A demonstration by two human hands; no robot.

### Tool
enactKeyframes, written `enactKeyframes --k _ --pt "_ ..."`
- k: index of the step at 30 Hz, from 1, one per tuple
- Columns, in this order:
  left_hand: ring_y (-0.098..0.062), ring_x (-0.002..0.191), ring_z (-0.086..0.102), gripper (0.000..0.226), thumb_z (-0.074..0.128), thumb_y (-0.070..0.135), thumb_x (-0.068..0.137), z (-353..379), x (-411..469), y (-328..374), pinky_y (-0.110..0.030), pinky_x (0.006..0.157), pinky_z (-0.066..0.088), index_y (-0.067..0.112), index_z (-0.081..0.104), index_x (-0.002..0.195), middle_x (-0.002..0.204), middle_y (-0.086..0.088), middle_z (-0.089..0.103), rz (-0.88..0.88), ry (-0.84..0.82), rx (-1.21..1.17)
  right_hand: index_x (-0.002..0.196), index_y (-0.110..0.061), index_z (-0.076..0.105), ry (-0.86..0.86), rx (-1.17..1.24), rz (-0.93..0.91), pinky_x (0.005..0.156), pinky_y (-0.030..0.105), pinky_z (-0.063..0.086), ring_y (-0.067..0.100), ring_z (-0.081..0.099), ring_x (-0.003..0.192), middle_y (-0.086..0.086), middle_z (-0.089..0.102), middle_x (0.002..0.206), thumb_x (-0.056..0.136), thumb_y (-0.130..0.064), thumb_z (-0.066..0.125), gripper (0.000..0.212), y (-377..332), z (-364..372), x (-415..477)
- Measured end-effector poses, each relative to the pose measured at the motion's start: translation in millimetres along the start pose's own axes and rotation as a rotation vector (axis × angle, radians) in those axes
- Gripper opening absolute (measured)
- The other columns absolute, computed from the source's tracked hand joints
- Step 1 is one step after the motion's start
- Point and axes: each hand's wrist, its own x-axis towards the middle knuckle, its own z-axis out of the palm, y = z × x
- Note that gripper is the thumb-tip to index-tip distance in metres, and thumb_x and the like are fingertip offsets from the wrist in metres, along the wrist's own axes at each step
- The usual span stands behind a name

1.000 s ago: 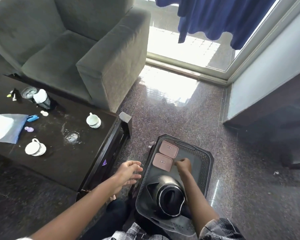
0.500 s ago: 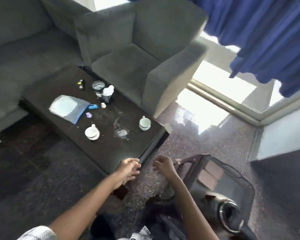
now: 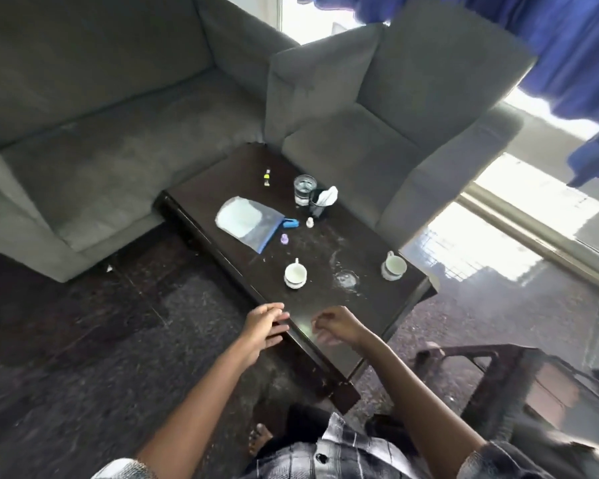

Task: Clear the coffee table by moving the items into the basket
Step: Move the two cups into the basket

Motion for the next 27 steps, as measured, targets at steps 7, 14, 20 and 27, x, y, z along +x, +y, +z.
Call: enactKeyframes --k 7,14,20,27 --pt "-0.016 0.088 0.064 0.022 0.042 0.019 0.097 -28 54 40 -0.026 0.07 0.048 0.022 0.058 0.111 0.097 0.005 0.067 -0.044 -0.015 0.046 0.073 -0.012 0.057 0.15 0.23 0.158 0.044 0.018 0.038 0.003 0.054 0.035 0.005 0.058 0.063 0.087 -0.003 0.05 0.019 -16 2 76" --pt "-0.012 0.079 0.063 0.019 0.041 0.019 0.098 -45 125 116 -0.025 0.069 0.047 0.023 0.058 0.107 0.094 0.005 0.066 -0.059 0.019 0.142 0.062 -0.009 0.058 0.368 0.197 0.346 0.058 0.037 0.05 0.027 0.059 0.061 0.013 0.061 0.063 0.074 -0.008 0.049 0.016 -1 4 196" --pt "-0.011 0.076 0.061 0.018 0.043 0.015 0.097 -47 176 154 -0.024 0.068 0.045 0.023 0.058 0.104 0.094 0.003 0.065 -0.023 0.062 0.317 0.111 -0.006 0.052 0.237 0.077 0.382 0.059 0.035 0.046 0.023 0.051 0.072 0.013 0.057 0.087 0.079 -0.02 0.049 0.035 15 20 264" --pt "-0.011 0.075 0.06 0.02 0.048 0.011 0.094 -51 196 135 -0.019 0.062 0.044 0.015 0.059 0.11 0.094 0.001 0.065 -0.086 -0.03 0.518 0.122 -0.009 0.055 0.432 0.175 0.474 0.087 0.038 0.047 0.037 0.057 0.108 0.02 0.061 0.118 0.084 -0.005 0.04 0.042 -13 24 265"
